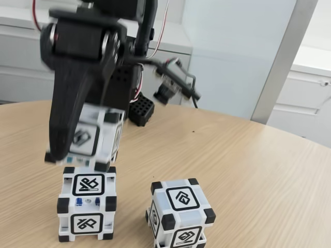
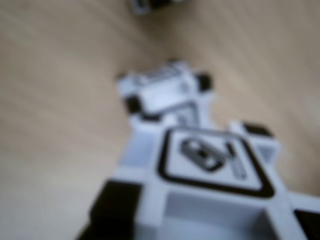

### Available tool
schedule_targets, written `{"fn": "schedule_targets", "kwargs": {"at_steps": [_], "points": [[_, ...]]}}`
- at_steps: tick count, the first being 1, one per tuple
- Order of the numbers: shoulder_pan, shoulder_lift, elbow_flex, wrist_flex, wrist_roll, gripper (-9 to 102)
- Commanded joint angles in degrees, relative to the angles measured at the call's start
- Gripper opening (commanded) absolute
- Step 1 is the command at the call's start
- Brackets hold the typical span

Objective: Stack cubes from left to right.

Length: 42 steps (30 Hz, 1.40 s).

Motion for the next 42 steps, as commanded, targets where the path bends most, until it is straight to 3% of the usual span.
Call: {"fn": "schedule_targets", "kwargs": {"at_steps": [1, 7, 14, 25, 37, 42], "points": [[-0.35, -2.02, -1.23, -0.88, 0.35, 20], [-0.35, -4.39, -1.32, -1.67, -0.35, 20], [-0.35, -7.12, -0.62, -9.49, -0.09, 20], [-0.18, -6.15, -0.88, -8.88, -1.49, 34], [-0.18, -5.54, -1.32, -8.53, -1.85, 35], [-0.18, 2.46, -0.97, -8.53, -2.55, 35]]}}
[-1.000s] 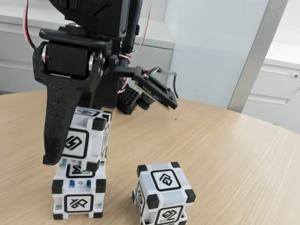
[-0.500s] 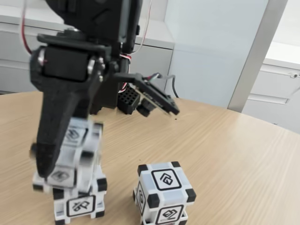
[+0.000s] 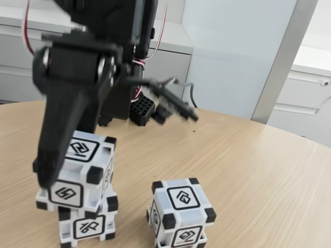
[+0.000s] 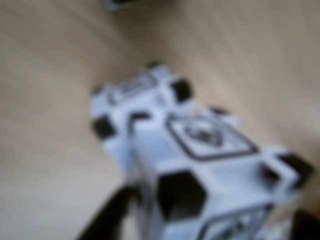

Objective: Stack cubes from left to right.

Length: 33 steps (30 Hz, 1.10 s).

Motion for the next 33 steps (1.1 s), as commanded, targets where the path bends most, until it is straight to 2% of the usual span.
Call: {"fn": "schedule_targets", "kwargs": {"at_steps": [1, 6, 11, 26, 33], "points": [[0.26, 7.91, -0.53, -0.35, -0.44, 35], [0.26, 16.26, -0.35, -0.26, -0.26, 35], [-0.88, 18.37, -0.53, 4.48, -1.76, 35], [-22.68, 17.14, -0.53, 5.45, 8.88, 36], [-27.07, 16.96, -0.44, 5.36, 10.81, 37]]}}
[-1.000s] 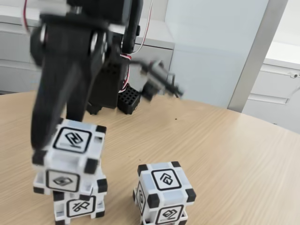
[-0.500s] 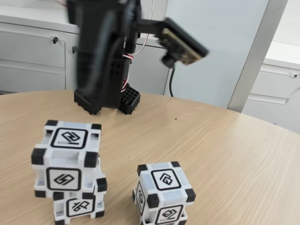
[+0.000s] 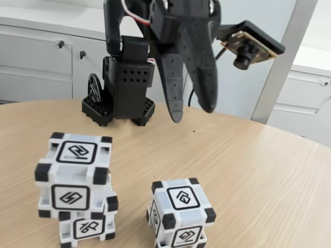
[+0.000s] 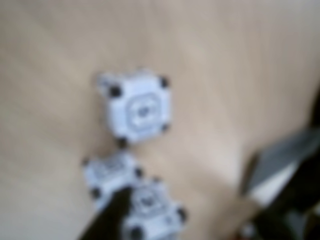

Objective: Stack cubes from left to right.

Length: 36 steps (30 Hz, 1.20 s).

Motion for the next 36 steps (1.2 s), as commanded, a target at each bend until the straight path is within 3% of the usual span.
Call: {"fn": "schedule_targets", "kwargs": {"at_steps": [1, 15, 25, 36], "points": [[-1.41, 0.00, -0.62, -0.62, 0.62, 37], [-1.41, -15.29, -1.49, -0.79, 0.97, 37], [-0.79, -16.52, -0.62, -15.91, -2.29, 38], [-1.32, -16.44, -0.26, -14.85, -1.14, 37]]}}
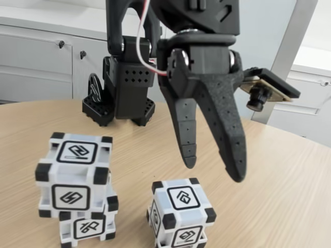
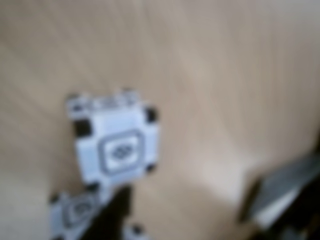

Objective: Stack cubes from left to right.

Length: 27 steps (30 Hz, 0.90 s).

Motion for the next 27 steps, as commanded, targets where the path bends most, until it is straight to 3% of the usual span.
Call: {"fn": "schedule_targets", "kwargs": {"at_steps": [1, 6, 27], "points": [[0.26, 0.26, -0.26, 0.70, 1.14, 37], [0.97, 0.79, -0.53, 6.06, -1.76, 37], [0.09, -14.06, -1.49, 5.62, -3.43, 37]]}}
